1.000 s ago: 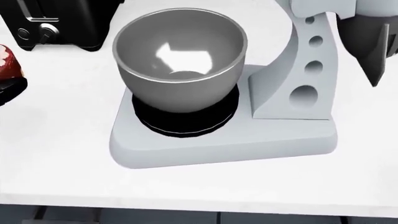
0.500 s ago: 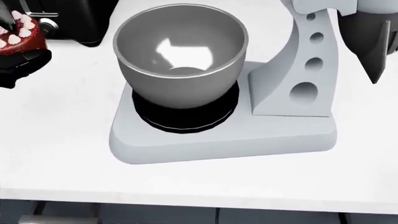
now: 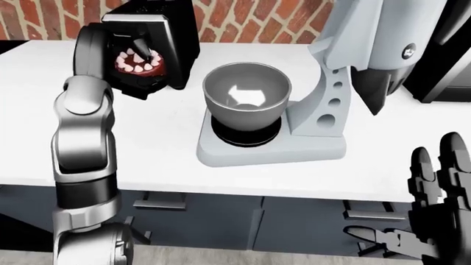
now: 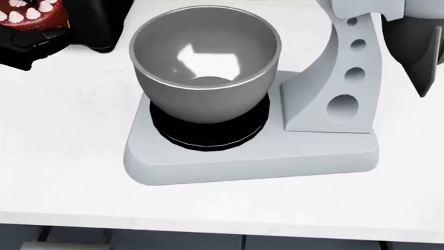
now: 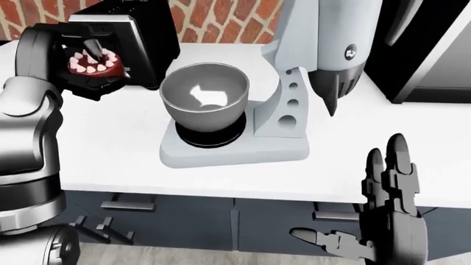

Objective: Place the cake in the stand mixer bowl.

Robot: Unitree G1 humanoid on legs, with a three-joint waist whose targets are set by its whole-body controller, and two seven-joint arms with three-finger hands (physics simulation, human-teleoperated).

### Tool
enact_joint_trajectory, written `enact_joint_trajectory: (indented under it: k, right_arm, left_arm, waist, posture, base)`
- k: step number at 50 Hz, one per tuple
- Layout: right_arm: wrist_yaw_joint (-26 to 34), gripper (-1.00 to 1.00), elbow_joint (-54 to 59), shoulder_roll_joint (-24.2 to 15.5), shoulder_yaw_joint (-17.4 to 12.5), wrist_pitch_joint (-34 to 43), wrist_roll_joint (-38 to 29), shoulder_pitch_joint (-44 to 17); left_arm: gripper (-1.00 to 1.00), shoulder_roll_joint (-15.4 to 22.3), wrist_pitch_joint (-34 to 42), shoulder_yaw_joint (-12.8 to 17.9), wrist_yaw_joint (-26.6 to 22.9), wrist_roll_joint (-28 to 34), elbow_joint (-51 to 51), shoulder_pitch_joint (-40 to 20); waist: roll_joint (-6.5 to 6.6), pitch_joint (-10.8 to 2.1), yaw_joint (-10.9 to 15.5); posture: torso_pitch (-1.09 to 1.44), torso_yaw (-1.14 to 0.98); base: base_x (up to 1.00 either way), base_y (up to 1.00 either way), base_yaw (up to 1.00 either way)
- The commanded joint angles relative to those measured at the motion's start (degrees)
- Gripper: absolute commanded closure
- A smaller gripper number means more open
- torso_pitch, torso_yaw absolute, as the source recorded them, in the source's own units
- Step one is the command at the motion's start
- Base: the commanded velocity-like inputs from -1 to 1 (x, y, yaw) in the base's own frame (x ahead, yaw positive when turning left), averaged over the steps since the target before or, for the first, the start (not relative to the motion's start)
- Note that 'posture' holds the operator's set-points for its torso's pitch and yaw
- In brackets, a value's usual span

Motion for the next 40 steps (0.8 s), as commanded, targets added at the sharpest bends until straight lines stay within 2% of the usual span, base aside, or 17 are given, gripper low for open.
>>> enact_joint_trajectory:
  k: [1, 18, 29, 40]
  right_arm:
    - [0.03, -1.00, -2.48, -0.15, -0.11, -1.13, 0.32, -0.30]
    - [0.88, -1.00, -2.39, 0.28, -0.66, -1.38, 0.60, -0.28]
    - [0.88, -1.00, -2.23, 0.38, -0.36, -1.66, 0.49, -0.15]
    - [1.27, -1.00, -2.51, 0.47, -0.94, -1.65, 1.27, 0.05]
  left_arm:
    - [1.00, 0.69, -1.97, 0.60, 0.49, 0.51, -1.85, -2.52]
    - [1.00, -1.25, -3.52, -1.62, -0.50, 3.50, 2.76, -8.12]
    - [1.00, -2.12, -3.45, -2.22, -1.27, 4.71, 2.80, -9.33]
    - [1.00, -4.22, -0.23, -3.66, -2.32, 5.97, 0.35, -12.28]
  waist:
    - [0.17, -1.17, -0.01]
    - [-0.05, -1.06, -0.02]
    - [-0.07, -1.00, -0.10]
    - [-0.34, -0.91, -0.04]
  posture:
    - [0.00, 0.00]
    - [0.00, 0.00]
    - [0.00, 0.00]
    - [0.00, 0.00]
  base:
    - [0.00, 0.00, 0.00]
    - [0.00, 0.00, 0.00]
    - [0.00, 0.00, 0.00]
    - [0.00, 0.00, 0.00]
